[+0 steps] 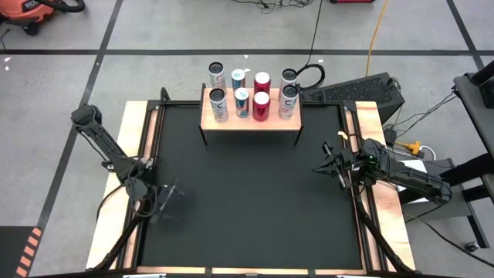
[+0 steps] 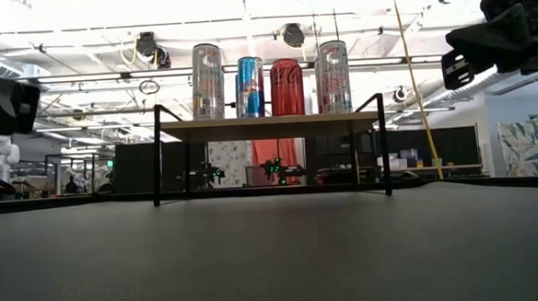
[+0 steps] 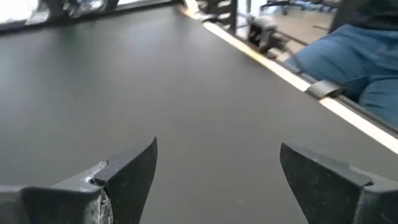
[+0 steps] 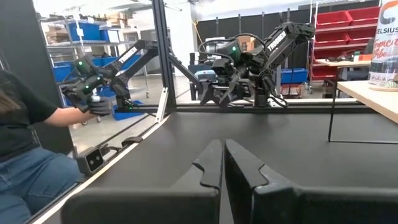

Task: Place canned beverage on shelf
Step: Return to Home Position

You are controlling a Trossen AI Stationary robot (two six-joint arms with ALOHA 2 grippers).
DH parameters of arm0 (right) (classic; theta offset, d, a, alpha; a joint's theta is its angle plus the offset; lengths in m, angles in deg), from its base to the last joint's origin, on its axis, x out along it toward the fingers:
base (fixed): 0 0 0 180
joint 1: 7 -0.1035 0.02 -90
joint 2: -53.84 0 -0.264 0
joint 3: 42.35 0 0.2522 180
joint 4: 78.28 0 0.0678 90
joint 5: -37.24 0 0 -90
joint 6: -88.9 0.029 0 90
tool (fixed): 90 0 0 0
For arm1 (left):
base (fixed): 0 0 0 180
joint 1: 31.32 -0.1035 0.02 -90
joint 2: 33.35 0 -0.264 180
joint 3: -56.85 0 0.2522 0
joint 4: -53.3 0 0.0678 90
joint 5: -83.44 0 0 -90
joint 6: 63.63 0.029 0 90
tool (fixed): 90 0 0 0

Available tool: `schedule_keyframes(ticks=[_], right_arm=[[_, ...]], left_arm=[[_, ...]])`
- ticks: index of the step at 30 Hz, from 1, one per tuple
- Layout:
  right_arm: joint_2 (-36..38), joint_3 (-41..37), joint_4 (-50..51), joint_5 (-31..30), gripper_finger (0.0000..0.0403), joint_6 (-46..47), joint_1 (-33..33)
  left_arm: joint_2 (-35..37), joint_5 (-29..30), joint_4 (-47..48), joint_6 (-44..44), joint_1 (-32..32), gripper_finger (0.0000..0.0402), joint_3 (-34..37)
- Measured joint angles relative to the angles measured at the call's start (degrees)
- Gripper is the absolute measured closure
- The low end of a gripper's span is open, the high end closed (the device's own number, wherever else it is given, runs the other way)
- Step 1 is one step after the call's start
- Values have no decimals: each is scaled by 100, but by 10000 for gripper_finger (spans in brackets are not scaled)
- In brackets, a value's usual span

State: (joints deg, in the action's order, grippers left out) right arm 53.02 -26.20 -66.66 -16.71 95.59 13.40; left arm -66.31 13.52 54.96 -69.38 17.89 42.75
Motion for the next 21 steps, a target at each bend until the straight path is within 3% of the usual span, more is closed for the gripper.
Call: schedule_keyframes(ticks=[5,21], right_arm=[[0,0,-6,0,403,51,0],[0,-2,-18,0,403,53,0]], left_arm=[[-3,145,283,-549,0,58,0],[-1,118,276,-582,0,58,2]])
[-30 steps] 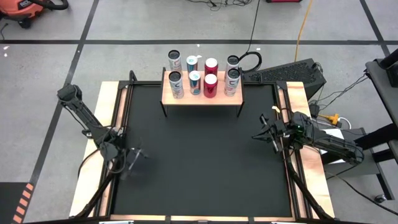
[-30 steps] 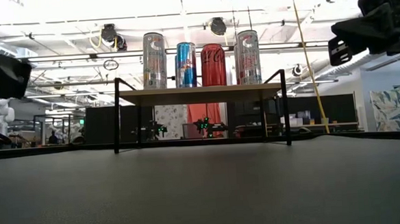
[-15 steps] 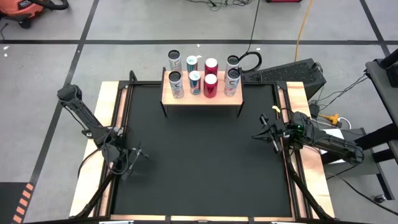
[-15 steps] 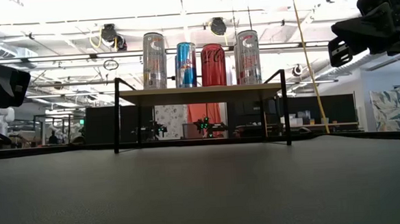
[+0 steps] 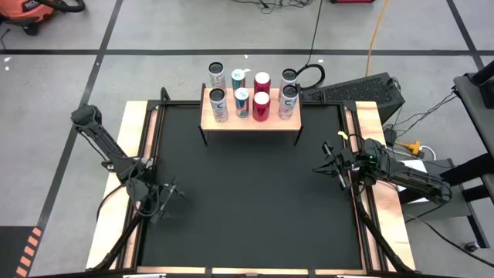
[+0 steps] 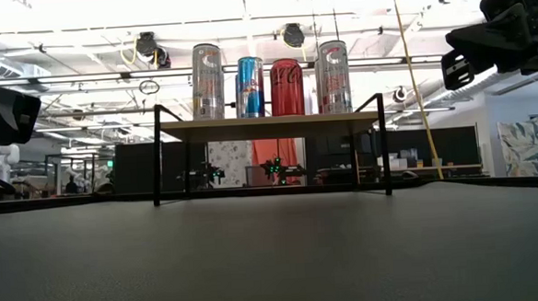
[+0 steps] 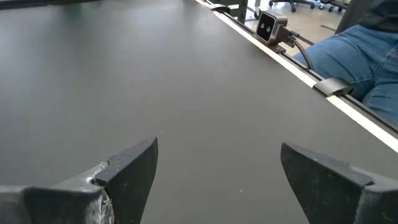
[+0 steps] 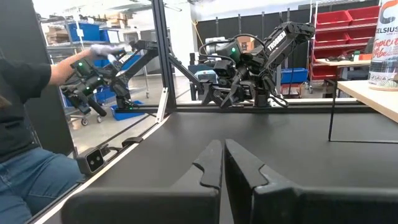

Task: Place canned beverage on shelf
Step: Return to Home Position

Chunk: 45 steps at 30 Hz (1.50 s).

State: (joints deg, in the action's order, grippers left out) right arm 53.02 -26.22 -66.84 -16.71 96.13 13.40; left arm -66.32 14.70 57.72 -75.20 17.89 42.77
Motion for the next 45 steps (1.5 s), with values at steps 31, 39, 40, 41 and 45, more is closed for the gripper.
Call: schedule_keyframes(ticks=[31,39,40,41,45], right_arm=[[70,0,-3,0,403,2,-634],[70,-1,-1,0,403,2,-632],[70,0,-1,0,403,2,-632],[70,-1,-2,0,403,2,-633],[70,-1,-1,0,403,2,-634]], left_arm=[[2403,-1,90,-2,0,58,6],[2874,-1,95,-2,0,58,7],[2919,-1,105,-2,-2,58,7],[2973,-1,136,-2,-2,58,7],[3265,0,314,-2,-11,58,7]])
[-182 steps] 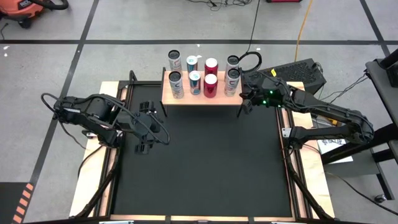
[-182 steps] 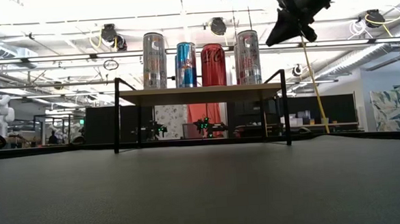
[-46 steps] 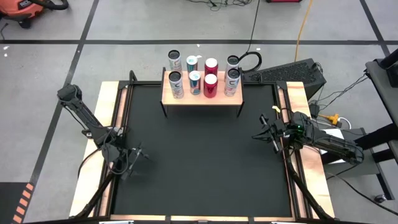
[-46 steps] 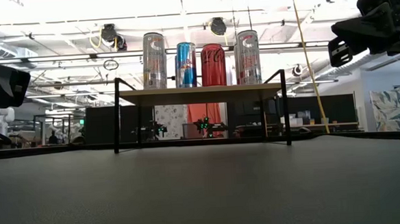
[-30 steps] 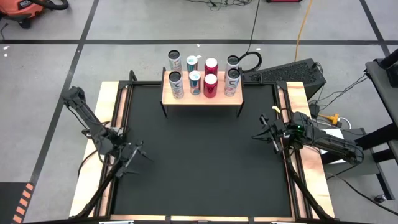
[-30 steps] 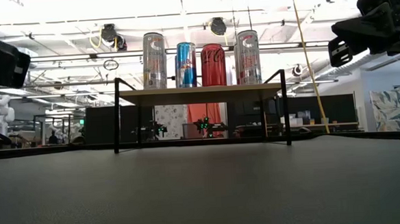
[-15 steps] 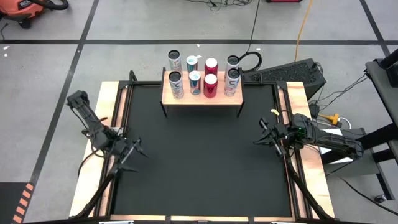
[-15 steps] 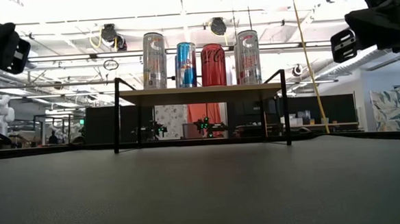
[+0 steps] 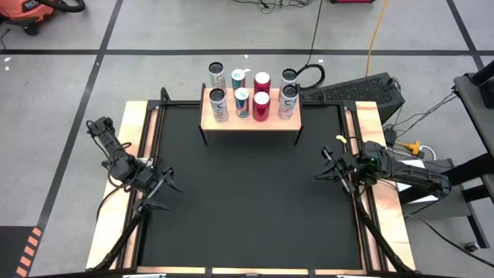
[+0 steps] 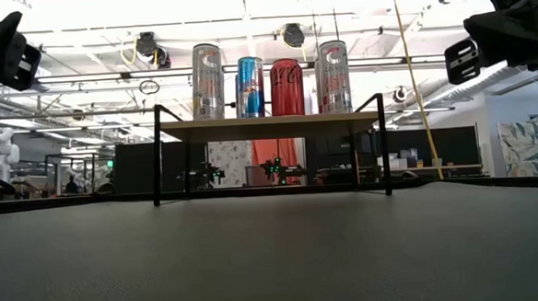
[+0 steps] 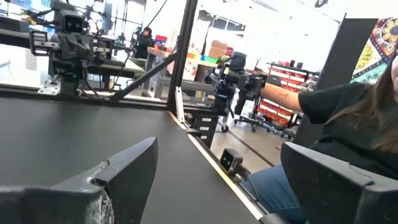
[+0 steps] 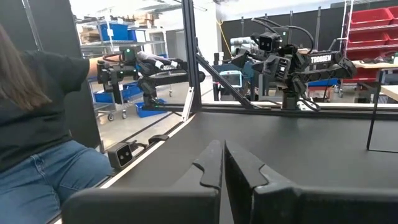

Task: Place canned beverage on shelf
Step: Return to Home Position

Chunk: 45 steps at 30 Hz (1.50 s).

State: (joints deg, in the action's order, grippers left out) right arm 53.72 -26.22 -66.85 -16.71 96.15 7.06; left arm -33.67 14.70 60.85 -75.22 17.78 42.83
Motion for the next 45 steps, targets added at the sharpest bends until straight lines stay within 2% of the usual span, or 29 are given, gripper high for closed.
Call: schedule_keyframes(ticks=[7,45], right_arm=[[1,-162,-243,-5,403,-2,0],[0,-150,-258,-20,403,-44,7]], left_arm=[[29,1,186,0,-9,58,0],[-98,-1,242,1,-11,58,0]])
